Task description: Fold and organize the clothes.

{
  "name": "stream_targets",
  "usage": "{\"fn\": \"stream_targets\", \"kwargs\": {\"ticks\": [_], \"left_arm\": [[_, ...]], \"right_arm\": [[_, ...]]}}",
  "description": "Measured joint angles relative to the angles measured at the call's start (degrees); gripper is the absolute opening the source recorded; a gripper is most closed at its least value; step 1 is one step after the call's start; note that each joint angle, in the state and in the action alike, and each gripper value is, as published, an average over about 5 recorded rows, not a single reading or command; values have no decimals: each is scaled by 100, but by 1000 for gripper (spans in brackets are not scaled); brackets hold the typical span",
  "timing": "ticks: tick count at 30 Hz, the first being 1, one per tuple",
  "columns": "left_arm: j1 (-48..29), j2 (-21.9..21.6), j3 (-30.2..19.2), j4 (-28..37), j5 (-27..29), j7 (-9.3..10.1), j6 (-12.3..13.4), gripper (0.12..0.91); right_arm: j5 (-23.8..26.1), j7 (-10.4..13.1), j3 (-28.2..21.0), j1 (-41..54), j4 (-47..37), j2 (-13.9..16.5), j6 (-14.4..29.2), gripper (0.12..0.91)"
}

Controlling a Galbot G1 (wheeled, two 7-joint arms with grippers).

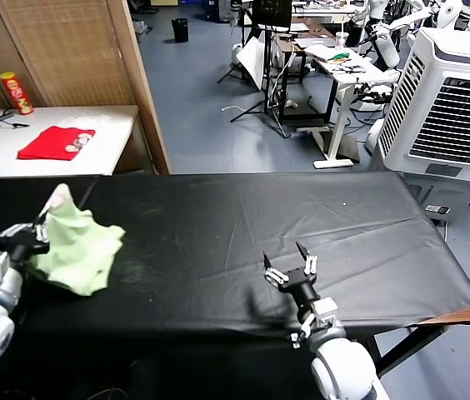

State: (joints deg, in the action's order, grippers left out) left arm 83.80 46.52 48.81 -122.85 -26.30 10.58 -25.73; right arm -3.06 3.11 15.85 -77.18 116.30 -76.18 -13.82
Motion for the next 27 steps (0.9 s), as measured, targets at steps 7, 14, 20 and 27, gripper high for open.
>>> {"fn": "stream_targets", "kwargs": {"ticks": [7,14,20,27], "left_arm": [[-233,772,-1095,-246,230,32,151,134],[-256,1644,-2270,-252,661,-175,127,167],[-86,2187,-2921,-219,1105,-597,477,443],[-34,2306,-3041,-324,1042,-744,743,757]], "right_arm": [[-3,-8,94,-123,80,36,-23,798],[-236,-88,77,-139,92,57,-141,798],[-988,-381,-79,53,31,191,-693,798],[-2379,-429,-484,564,-188,221,-1499,798]]}}
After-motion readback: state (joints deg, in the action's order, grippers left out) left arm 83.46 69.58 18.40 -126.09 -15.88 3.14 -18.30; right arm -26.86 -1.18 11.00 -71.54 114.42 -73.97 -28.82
